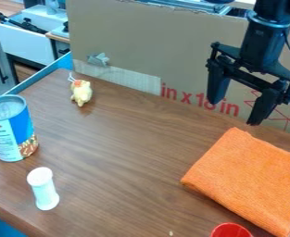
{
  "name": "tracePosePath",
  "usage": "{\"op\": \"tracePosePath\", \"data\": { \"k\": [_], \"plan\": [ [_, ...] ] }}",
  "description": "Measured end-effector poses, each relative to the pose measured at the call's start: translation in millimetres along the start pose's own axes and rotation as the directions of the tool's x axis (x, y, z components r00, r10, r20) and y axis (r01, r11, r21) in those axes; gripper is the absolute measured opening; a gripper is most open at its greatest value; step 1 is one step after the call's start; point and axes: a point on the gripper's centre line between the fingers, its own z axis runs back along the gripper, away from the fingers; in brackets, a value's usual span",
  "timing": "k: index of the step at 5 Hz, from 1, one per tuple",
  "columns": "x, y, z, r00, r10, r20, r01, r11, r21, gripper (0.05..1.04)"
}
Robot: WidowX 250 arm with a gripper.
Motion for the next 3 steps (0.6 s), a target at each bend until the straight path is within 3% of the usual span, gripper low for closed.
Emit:
{"op": "tracePosePath", "data": {
  "k": [1,2,3],
  "plan": [
    [-2.3,-0.5,-14.1,0.999,-0.004,-0.044,0.004,1.000,0.007,1.000],
    [-23.5,-2.4,-30.0,0.992,-0.058,-0.108,0.057,0.998,-0.011,1.000],
    [-42.6,0.3,-26.4,0.989,-0.122,-0.086,0.121,0.993,-0.009,1.000]
  ]
}}
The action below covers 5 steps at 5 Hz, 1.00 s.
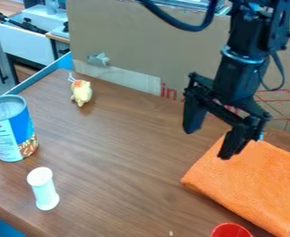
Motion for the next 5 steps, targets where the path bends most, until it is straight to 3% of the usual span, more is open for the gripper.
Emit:
{"op": "tracePosePath", "data": {
  "k": [2,5],
  "plan": [
    [-8.8,-43.4,-1.3,0.992,-0.121,-0.018,0.121,0.993,-0.010,1.000],
    [-19.5,-71.5,-26.0,0.973,-0.200,-0.113,0.187,0.975,-0.120,1.000]
  ]
}}
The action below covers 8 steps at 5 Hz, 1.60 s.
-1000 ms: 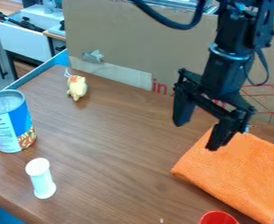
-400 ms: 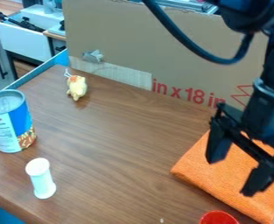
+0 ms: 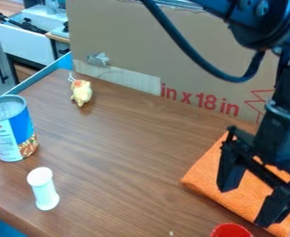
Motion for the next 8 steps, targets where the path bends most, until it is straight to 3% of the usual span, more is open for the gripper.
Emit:
{"op": "tracePosePath", "data": {
  "k": [1,3,5,7,8],
  "plan": [
    [-13.1,1.2,-15.4,0.998,0.013,-0.064,-0.013,1.000,-0.003,1.000],
    [-22.8,6.6,-28.2,0.993,0.047,-0.104,-0.045,0.999,0.025,1.000],
    [-21.0,16.3,-42.2,0.994,0.044,-0.100,-0.043,0.999,0.006,1.000],
    [-17.5,18.4,-58.4,0.997,0.040,-0.064,-0.041,0.999,-0.014,1.000],
    [-15.0,23.2,-60.6,0.998,0.053,-0.047,-0.054,0.998,-0.037,0.944]
  ]
}}
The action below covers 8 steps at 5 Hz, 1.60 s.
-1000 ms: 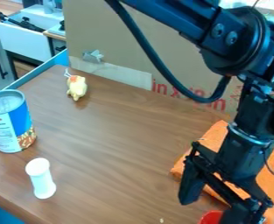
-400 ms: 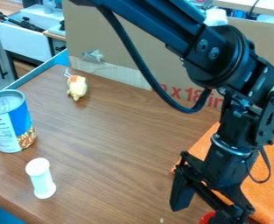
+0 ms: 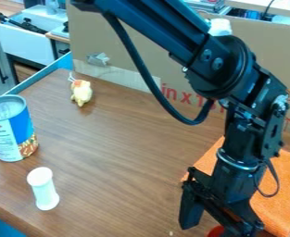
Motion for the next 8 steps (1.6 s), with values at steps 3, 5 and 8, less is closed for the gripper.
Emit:
{"op": "tracePosePath", "data": {
  "k": [3,5,8],
  "plan": [
    [-0.1,0.0,-4.0,1.000,0.006,0.004,-0.006,1.000,-0.009,0.174],
    [-6.5,4.4,16.9,0.999,0.033,0.041,-0.034,0.999,0.028,0.089],
    [-60.1,80.0,80.2,0.914,0.365,0.176,-0.381,0.922,0.069,0.088]
  ]
}}
